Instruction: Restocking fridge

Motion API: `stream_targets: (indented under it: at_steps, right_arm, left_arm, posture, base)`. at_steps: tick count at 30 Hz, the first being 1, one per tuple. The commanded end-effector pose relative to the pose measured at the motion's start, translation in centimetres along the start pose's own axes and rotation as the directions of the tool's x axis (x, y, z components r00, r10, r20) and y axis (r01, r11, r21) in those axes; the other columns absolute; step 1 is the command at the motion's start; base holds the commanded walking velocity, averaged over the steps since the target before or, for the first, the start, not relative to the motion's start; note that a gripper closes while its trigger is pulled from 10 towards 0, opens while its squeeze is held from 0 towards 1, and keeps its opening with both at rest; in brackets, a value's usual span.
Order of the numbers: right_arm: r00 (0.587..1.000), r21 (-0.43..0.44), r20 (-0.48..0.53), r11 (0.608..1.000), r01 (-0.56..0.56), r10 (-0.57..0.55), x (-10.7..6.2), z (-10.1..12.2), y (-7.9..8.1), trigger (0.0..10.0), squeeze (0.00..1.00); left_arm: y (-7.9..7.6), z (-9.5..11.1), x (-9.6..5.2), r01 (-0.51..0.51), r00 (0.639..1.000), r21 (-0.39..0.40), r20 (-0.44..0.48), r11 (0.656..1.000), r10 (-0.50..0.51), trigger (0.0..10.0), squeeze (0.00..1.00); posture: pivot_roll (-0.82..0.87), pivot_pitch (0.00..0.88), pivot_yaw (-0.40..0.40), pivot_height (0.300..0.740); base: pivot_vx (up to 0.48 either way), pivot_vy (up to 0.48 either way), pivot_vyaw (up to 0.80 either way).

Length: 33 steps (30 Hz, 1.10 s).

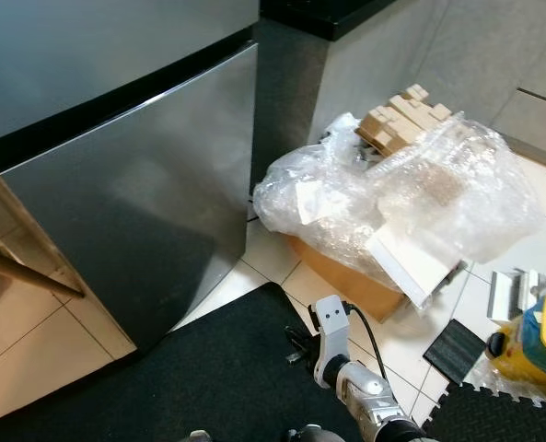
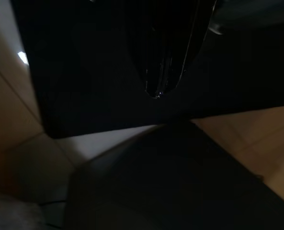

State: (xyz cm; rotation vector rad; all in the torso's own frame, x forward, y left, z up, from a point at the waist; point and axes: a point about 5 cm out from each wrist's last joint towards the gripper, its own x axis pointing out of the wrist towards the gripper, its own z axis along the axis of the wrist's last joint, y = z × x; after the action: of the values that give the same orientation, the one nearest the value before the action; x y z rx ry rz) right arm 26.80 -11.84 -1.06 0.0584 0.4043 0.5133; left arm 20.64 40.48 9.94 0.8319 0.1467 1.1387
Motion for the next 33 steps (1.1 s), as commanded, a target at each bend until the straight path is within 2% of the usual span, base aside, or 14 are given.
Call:
stream_targets:
  at_steps: [1,12,14,15,16,17,18,19,20,21,24,26,28,33]
  right_arm:
    - [1.000,0.008,-0.016,1.000,0.004,-0.003,-0.3,-0.6,0.0,10.0,0.00]
    - [0.999,-0.008,-0.034,1.000,0.003,-0.004,-0.4,-0.8,-0.1,10.0,0.00]
    - [0.999,-0.014,-0.053,1.000,0.005,-0.006,-0.6,-1.2,-0.1,10.0,0.00]
    - [0.997,-0.021,-0.077,1.000,0.009,-0.011,-0.7,-1.6,-0.2,10.0,0.00]
    - [0.997,-0.021,-0.077,1.000,0.009,-0.011,-0.7,-1.6,-0.2,10.0,0.00]
    - [0.993,-0.034,-0.114,0.999,0.020,-0.024,-1.1,-2.3,-0.3,10.0,0.00]
    - [0.993,-0.034,-0.114,0.999,0.020,-0.024,-1.1,-2.3,-0.3,10.0,0.00]
    - [0.983,-0.033,-0.173,0.998,0.047,-0.052,-1.6,-3.3,-0.6,10.0,0.00]
    - [0.970,-0.048,-0.226,0.996,0.077,-0.086,-2.2,-4.2,-1.0,10.0,0.00]
    - [0.953,-0.064,-0.277,0.992,0.109,-0.122,-2.9,-5.2,-1.4,10.0,0.00]
    - [0.937,-0.071,-0.308,0.986,0.150,-0.164,-3.5,-5.9,-1.9,10.0,0.00]
    - [0.919,-0.054,-0.323,0.974,0.220,-0.226,-4.2,-6.3,-2.6,10.0,0.00]
    - [0.911,-0.010,-0.313,0.960,0.280,-0.269,-4.1,-6.1,-3.0,10.0,0.00]
    - [0.907,-0.006,-0.312,0.955,0.296,-0.283,-3.7,-5.8,-2.8,10.0,0.00]
  left_arm:
    - [-1.7,-0.2,-1.9,0.052,0.999,0.006,0.008,0.999,-0.052,10.0,0.00]
    - [-3.5,-2.1,-5.3,0.123,0.991,0.036,-0.057,0.992,-0.121,10.0,0.00]
    - [-4.1,-3.1,-6.4,0.202,0.972,0.010,-0.123,0.979,-0.199,10.0,0.00]
    - [-5.1,-4.2,-7.8,0.320,0.923,-0.051,-0.208,0.946,-0.324,10.0,0.00]
    - [-5.1,-4.2,-7.8,0.320,0.923,-0.051,-0.208,0.946,-0.324,10.0,0.00]
    - [-6.8,-5.6,-10.6,0.497,0.793,-0.150,-0.323,0.855,-0.517,10.0,0.00]
    - [-6.8,-5.6,-10.6,0.497,0.793,-0.150,-0.323,0.855,-0.517,10.0,0.00]
    - [-8.3,-6.7,-14.1,0.634,0.606,-0.274,-0.404,0.723,-0.685,10.0,0.00]
    - [-9.3,-7.2,-17.1,0.736,0.455,-0.315,-0.424,0.599,-0.783,10.0,0.00]
    - [-9.9,-7.2,-19.3,0.805,0.365,-0.310,-0.414,0.506,-0.834,10.0,0.00]
    - [-10.4,-6.6,-20.5,0.814,0.349,-0.329,-0.384,0.480,-0.855,10.0,0.00]
    - [-11.4,-5.1,-21.3,0.775,0.359,-0.416,-0.328,0.475,-0.874,10.0,0.00]
    - [-12.7,-2.9,-22.1,0.787,0.325,-0.467,-0.240,0.403,-0.915,10.0,0.00]
    - [-13.3,-1.8,-22.4,0.813,0.284,-0.470,-0.194,0.343,-0.939,10.0,0.00]
  posture:
    - [-0.09,0.149,-0.040,0.731]
    - [-0.09,0.142,-0.039,0.731]
    - [-0.09,0.137,-0.037,0.731]
    - [-0.09,0.135,-0.037,0.731]
    - [-0.09,0.135,-0.037,0.731]
    - [-0.08,0.125,-0.042,0.731]
    - [-0.08,0.125,-0.042,0.731]
    - [-0.08,0.121,-0.044,0.731]
    - [-0.08,0.117,-0.046,0.731]
    - [-0.08,0.111,-0.049,0.731]
    - [-0.08,0.102,-0.057,0.731]
    - [-0.08,0.097,-0.062,0.731]
    - [-0.07,0.098,-0.062,0.731]
    - [-0.08,0.108,-0.053,0.731]
  base:
    - [0.000,0.000,0.00]
    - [0.000,0.000,0.00]
    - [0.000,0.000,0.00]
    - [0.000,0.000,0.00]
    - [0.000,0.000,0.00]
    - [0.000,0.000,0.00]
    - [0.000,0.000,0.00]
    - [0.000,0.000,0.00]
    - [0.000,0.000,0.00]
    - [0.000,0.000,0.00]
    - [0.000,0.000,0.00]
    - [0.000,0.000,0.00]
    - [0.000,0.000,0.00]
    - [0.000,0.000,0.00]
